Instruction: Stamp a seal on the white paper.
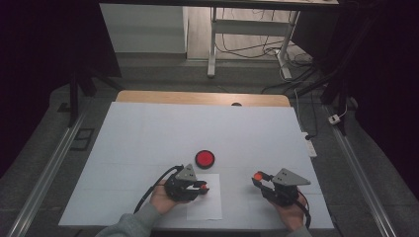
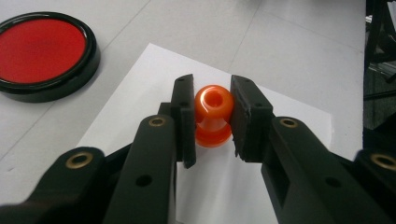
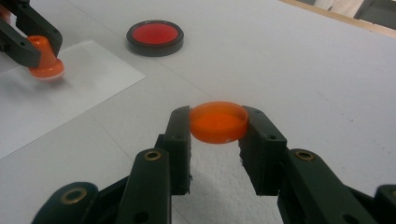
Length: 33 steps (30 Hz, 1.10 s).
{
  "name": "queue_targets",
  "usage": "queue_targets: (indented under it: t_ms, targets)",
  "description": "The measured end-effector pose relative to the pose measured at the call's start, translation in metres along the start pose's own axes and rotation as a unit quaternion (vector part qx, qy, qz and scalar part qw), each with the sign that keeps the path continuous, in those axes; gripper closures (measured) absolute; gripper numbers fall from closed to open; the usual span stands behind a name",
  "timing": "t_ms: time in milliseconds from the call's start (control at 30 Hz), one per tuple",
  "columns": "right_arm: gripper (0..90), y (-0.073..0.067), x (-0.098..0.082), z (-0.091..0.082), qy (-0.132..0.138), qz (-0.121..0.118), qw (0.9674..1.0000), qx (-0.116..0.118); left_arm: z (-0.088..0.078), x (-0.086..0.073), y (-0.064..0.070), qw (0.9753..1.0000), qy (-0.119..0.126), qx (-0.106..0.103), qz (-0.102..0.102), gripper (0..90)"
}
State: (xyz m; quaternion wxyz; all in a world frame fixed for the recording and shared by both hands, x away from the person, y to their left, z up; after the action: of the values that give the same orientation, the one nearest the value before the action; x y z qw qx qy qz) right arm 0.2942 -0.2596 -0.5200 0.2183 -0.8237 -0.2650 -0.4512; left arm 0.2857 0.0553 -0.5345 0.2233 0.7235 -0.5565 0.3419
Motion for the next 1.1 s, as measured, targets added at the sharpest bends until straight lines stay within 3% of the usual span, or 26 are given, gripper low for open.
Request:
queue_targets:
  t_ms: [467, 1100]
  targets:
    - [64.4, 0.0002, -0.0003, 0.0003, -0.001, 0.001, 1.0, 0.0, 0.0012, 0.0001, 0.0014, 1.0, -0.002, 0.004, 0.003, 71.8]
    - [64.4, 0.0001, -0.0005, 0.0006, -0.001, 0.0, 1.0, 0.002, 0.0049, -0.0039, 0.0017, 0.9995, -0.025, 0.011, 0.014, 71.9]
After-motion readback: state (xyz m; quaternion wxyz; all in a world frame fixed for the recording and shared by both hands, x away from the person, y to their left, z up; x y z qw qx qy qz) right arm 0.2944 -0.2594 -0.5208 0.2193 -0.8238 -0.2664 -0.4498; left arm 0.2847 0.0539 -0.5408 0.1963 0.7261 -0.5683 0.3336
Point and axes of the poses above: each handheld gripper's, and its own axes: z roughly forward along the jaws, x roughly out of its top, y roughly to its right, the point moved 2 cm from there along z, roughly forward along the jaws, and after that the axes turned 14 degrees about z, right-handed, at the moved point
